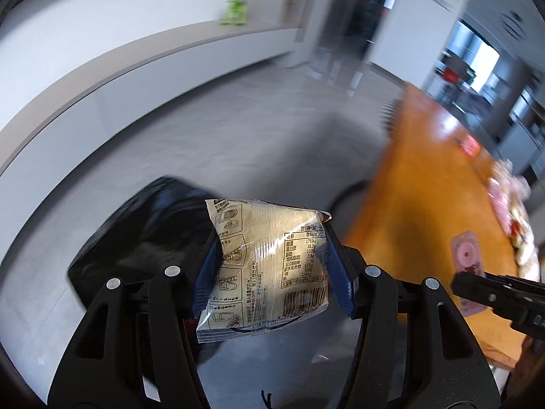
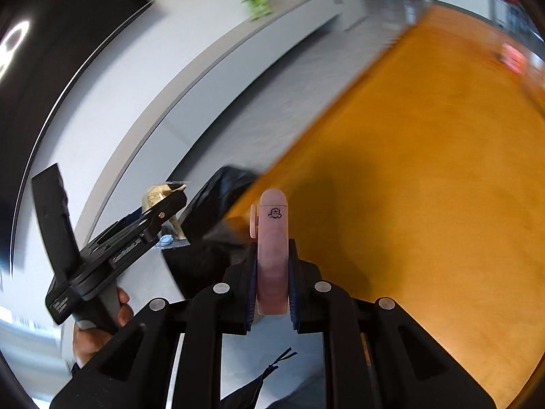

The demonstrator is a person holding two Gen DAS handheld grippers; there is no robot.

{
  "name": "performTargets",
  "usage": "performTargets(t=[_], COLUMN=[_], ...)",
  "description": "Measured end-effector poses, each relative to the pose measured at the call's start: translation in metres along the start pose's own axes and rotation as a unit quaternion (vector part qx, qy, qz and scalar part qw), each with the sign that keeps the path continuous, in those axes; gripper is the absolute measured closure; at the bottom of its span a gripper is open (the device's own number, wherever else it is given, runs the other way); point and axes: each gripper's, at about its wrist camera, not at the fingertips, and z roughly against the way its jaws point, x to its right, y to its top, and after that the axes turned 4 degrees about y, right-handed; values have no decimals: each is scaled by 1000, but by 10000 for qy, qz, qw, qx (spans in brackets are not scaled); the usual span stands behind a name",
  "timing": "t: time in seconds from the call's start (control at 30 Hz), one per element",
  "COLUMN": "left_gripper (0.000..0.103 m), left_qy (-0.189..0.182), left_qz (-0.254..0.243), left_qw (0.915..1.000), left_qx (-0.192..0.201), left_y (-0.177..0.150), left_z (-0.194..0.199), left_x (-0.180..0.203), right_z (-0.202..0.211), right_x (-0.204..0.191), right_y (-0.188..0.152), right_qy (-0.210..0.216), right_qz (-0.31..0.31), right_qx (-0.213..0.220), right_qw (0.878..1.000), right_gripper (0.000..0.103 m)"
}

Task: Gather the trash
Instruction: 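Drop snack bag from left gripper while right drops pink container into trash bag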

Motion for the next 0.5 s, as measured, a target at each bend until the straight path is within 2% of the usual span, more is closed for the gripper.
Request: performTargets(t=[0.13,0.27,0.3,0.33,0.37,0.43,0.5], left_gripper=[47,47,41,32,7,6,6], left_qy=[381,728,816,899,985,1101,1217], left_qz=[473,776,890,1029,1192,1530,1619], left_qw=[9982,9943,9927,9906,9880,9820,9792], left_qx=[2,-31,-31,-27,-22,64,121], left_y=[-16,-25,-26,-28,-28,-30,-29], left_z=[3,5,6,7,9,17,22], left_x=[-58,-97,-109,-119,-128,-144,-153], right_z=[-33,-63,-71,-80,-87,-90,-90], right_x=[-48,-94,-106,-118,-125,-132,-137], right_y=[-1,7,6,8,12,15,11], right_qy=[178,334,412,480,419,294,353], right_qz=[557,1051,1152,1278,1340,1417,1497], right_qx=[-286,-457,-497,-586,-617,-505,-512], right_qw=[9979,9929,9912,9889,9882,9882,9868], right_gripper=[86,86,73,47,42,42,42])
